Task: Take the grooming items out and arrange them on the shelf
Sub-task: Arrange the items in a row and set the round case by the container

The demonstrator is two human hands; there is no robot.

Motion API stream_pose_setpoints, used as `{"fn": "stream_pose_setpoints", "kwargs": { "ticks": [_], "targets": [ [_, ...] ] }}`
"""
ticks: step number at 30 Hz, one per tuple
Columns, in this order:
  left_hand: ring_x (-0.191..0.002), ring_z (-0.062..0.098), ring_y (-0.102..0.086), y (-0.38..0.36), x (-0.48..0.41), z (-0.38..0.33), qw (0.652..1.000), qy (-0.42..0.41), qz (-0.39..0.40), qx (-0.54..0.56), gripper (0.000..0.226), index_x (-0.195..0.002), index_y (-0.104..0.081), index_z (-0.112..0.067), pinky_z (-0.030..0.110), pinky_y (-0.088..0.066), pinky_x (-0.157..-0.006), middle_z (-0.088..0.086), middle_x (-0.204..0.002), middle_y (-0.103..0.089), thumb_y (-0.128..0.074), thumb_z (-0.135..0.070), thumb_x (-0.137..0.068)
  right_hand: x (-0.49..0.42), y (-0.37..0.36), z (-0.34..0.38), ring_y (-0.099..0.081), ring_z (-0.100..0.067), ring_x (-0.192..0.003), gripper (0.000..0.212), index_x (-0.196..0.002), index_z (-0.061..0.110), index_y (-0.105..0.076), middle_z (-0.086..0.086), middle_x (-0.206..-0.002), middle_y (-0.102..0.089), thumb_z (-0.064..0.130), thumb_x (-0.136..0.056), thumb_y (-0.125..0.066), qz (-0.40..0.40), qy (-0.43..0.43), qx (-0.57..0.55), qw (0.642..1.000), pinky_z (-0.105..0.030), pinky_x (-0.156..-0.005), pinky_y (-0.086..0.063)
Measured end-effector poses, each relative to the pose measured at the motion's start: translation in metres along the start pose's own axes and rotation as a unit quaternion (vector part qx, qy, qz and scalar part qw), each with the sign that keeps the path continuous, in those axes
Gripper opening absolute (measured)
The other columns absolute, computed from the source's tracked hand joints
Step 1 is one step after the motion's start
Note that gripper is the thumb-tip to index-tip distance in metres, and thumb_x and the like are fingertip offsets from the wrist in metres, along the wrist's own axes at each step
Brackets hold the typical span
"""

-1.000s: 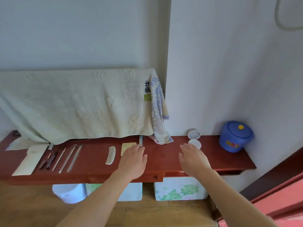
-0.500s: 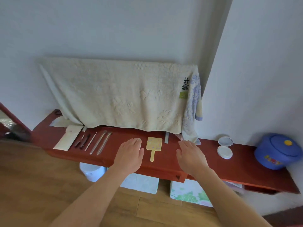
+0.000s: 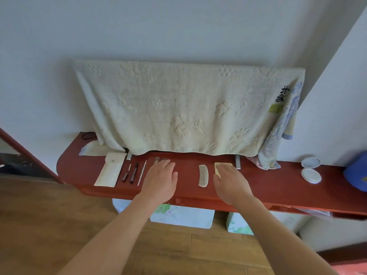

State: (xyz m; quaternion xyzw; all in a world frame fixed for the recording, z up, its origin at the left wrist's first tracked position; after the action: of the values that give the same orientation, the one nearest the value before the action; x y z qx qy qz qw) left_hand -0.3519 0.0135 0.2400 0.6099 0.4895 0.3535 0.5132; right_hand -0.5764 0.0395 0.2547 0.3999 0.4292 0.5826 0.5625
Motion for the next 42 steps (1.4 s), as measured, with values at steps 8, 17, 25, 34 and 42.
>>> {"fn": "stream_pose_setpoints", "kwargs": {
  "ticks": [8, 17, 25, 34, 42],
  "targets": [
    [-0.129, 0.025, -0.049, 0.007, -0.012, 0.048, 1.0, -0.025, 0.009, 0.009, 0.042, -0.133, -0.055, -0.009, 0.043, -0.041, -0.108, 0.007, -0.136, -0.056, -0.038, -0.03, -0.1, -0.021, -0.021, 0.049, -0.041, -0.02, -0.127, 0.038, -0.13, 0.014, -0.05, -0.001, -0.136, -0.05, 0.031, -0.099, -0.035, 0.019, -0.005, 0.01, 1.0, -0.034, -0.106, -0.035],
    [-0.122, 0.024, -0.052, 0.022, -0.027, 0.115, 1.0, 0.001, 0.004, 0.013, 0.037, -0.129, -0.057, -0.009, 0.039, -0.041, -0.104, 0.006, -0.13, -0.058, -0.04, -0.029, -0.101, -0.073, -0.05, 0.104, -0.041, -0.019, -0.128, 0.039, -0.129, 0.016, -0.048, 0.001, -0.135, -0.05, 0.034, -0.098, -0.032, 0.057, 0.012, 0.026, 0.998, -0.037, -0.106, -0.037],
    [-0.124, 0.023, -0.048, 0.012, -0.046, 0.189, 0.998, -0.05, 0.039, 0.029, 0.036, -0.127, -0.055, -0.011, 0.036, -0.035, -0.106, 0.006, -0.132, -0.055, -0.037, -0.031, -0.102, -0.106, -0.09, 0.161, -0.037, -0.018, -0.132, 0.043, -0.136, 0.016, -0.045, 0.001, -0.14, -0.046, 0.034, -0.1, -0.031, 0.072, -0.044, 0.044, 0.995, -0.034, -0.109, -0.029],
    [-0.122, 0.022, -0.049, -0.023, -0.07, 0.221, 0.991, -0.073, 0.101, 0.045, 0.041, -0.135, -0.051, -0.013, 0.037, -0.041, -0.104, 0.003, -0.132, -0.053, -0.041, -0.034, -0.101, -0.127, -0.142, 0.186, -0.046, -0.018, -0.121, 0.035, -0.124, 0.017, -0.053, 0.002, -0.126, -0.055, 0.03, -0.097, -0.035, 0.097, -0.092, 0.001, 0.991, -0.032, -0.1, -0.04],
    [-0.11, 0.017, -0.05, -0.076, -0.093, 0.199, 0.987, -0.052, 0.13, 0.077, 0.036, -0.13, -0.051, -0.016, 0.031, -0.049, -0.089, -0.001, -0.12, -0.053, -0.049, -0.034, -0.099, -0.153, -0.197, 0.168, -0.048, -0.019, -0.105, 0.027, -0.115, 0.019, -0.052, 0.003, -0.116, -0.053, 0.032, -0.094, -0.039, 0.137, -0.078, -0.022, 0.987, -0.031, -0.087, -0.046]
  ]
}}
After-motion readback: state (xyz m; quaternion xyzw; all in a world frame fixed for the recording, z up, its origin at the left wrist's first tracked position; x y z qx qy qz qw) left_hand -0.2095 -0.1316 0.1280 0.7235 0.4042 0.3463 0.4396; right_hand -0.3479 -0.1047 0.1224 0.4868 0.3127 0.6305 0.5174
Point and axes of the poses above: each hand's wrist, its own x-axis away from the middle knuckle, its own y-axis out of the back of the hand, z = x × y, the point moved 4 cm from there along -x, towards the middle knuckle
